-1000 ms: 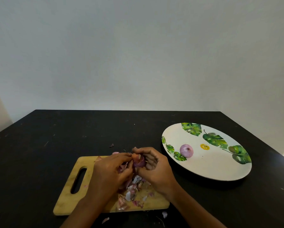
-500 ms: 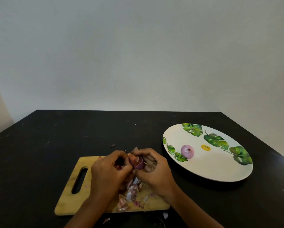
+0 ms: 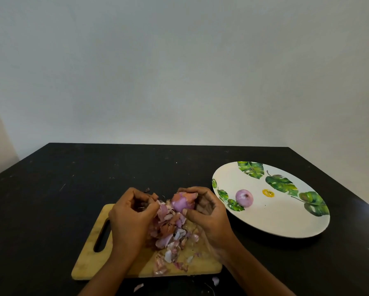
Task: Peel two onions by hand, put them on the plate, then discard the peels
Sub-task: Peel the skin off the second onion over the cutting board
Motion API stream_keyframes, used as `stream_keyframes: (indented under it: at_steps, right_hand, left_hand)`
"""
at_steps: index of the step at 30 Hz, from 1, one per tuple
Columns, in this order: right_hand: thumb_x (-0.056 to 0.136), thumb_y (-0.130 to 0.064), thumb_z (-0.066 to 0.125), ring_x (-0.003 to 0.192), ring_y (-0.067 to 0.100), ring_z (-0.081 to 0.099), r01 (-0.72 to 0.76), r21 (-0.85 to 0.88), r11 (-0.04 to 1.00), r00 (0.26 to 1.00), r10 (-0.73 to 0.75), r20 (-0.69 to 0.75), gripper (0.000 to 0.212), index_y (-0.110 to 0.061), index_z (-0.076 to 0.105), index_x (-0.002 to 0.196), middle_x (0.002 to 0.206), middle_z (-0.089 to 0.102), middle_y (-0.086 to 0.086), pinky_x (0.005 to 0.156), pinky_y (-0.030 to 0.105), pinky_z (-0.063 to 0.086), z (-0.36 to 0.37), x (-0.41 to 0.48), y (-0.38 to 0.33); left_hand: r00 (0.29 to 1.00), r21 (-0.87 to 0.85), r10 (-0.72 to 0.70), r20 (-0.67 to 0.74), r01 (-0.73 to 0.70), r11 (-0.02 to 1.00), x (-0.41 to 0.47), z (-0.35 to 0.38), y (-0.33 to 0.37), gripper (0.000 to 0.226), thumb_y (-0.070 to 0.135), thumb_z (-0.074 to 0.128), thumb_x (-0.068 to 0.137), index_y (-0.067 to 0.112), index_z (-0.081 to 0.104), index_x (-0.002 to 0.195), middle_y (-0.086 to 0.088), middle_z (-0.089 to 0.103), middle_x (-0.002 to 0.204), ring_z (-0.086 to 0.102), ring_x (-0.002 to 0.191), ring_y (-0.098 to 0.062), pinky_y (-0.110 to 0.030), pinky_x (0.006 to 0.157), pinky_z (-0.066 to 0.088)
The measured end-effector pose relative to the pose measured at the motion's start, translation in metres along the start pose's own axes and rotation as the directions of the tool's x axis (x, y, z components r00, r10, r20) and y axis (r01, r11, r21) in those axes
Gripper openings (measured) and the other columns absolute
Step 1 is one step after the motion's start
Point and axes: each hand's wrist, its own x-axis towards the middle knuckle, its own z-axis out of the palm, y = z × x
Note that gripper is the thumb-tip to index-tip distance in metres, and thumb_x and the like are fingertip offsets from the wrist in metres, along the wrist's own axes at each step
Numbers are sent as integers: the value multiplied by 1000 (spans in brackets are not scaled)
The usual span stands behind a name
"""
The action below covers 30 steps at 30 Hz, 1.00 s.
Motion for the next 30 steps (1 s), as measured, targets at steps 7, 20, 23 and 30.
stream_keyframes:
  at_steps: [7,20,23,30]
  right_hand:
    - [68,-10,77,105,17,67,3,-63,998,1000,-2,21,41,-15,63,106,109,72,-1,87,28,54,2,-2,1]
    - [75,7,75,102,13,68,54,-134,990,998,-48,47,37,-12,64,106,106,72,-3,81,19,53,4,-6,-1]
    - [76,7,75,102,13,68,52,-137,989,998,-46,48,37,-9,64,108,107,72,-3,80,19,53,5,-6,0]
    - [77,4,75,106,15,67,51,-117,992,996,-43,73,37,-8,63,110,110,71,-2,84,22,53,6,-6,1]
  left_hand:
    - [977,80,168,131,-179,981,-3,1,0,15,41,60,74,34,66,85,24,60,96,58,95,2,-15,75,46]
    - [914,123,326,240,-362,924,-9,1,3,34,42,55,74,19,74,90,10,72,83,65,74,3,-28,65,58]
    - [896,207,371,246,-422,883,-10,2,6,32,39,52,76,17,74,87,8,72,79,63,68,2,-35,60,58]
    - [855,333,449,258,-515,790,-12,3,3,16,25,69,74,12,71,83,3,70,67,62,54,-5,-32,51,56]
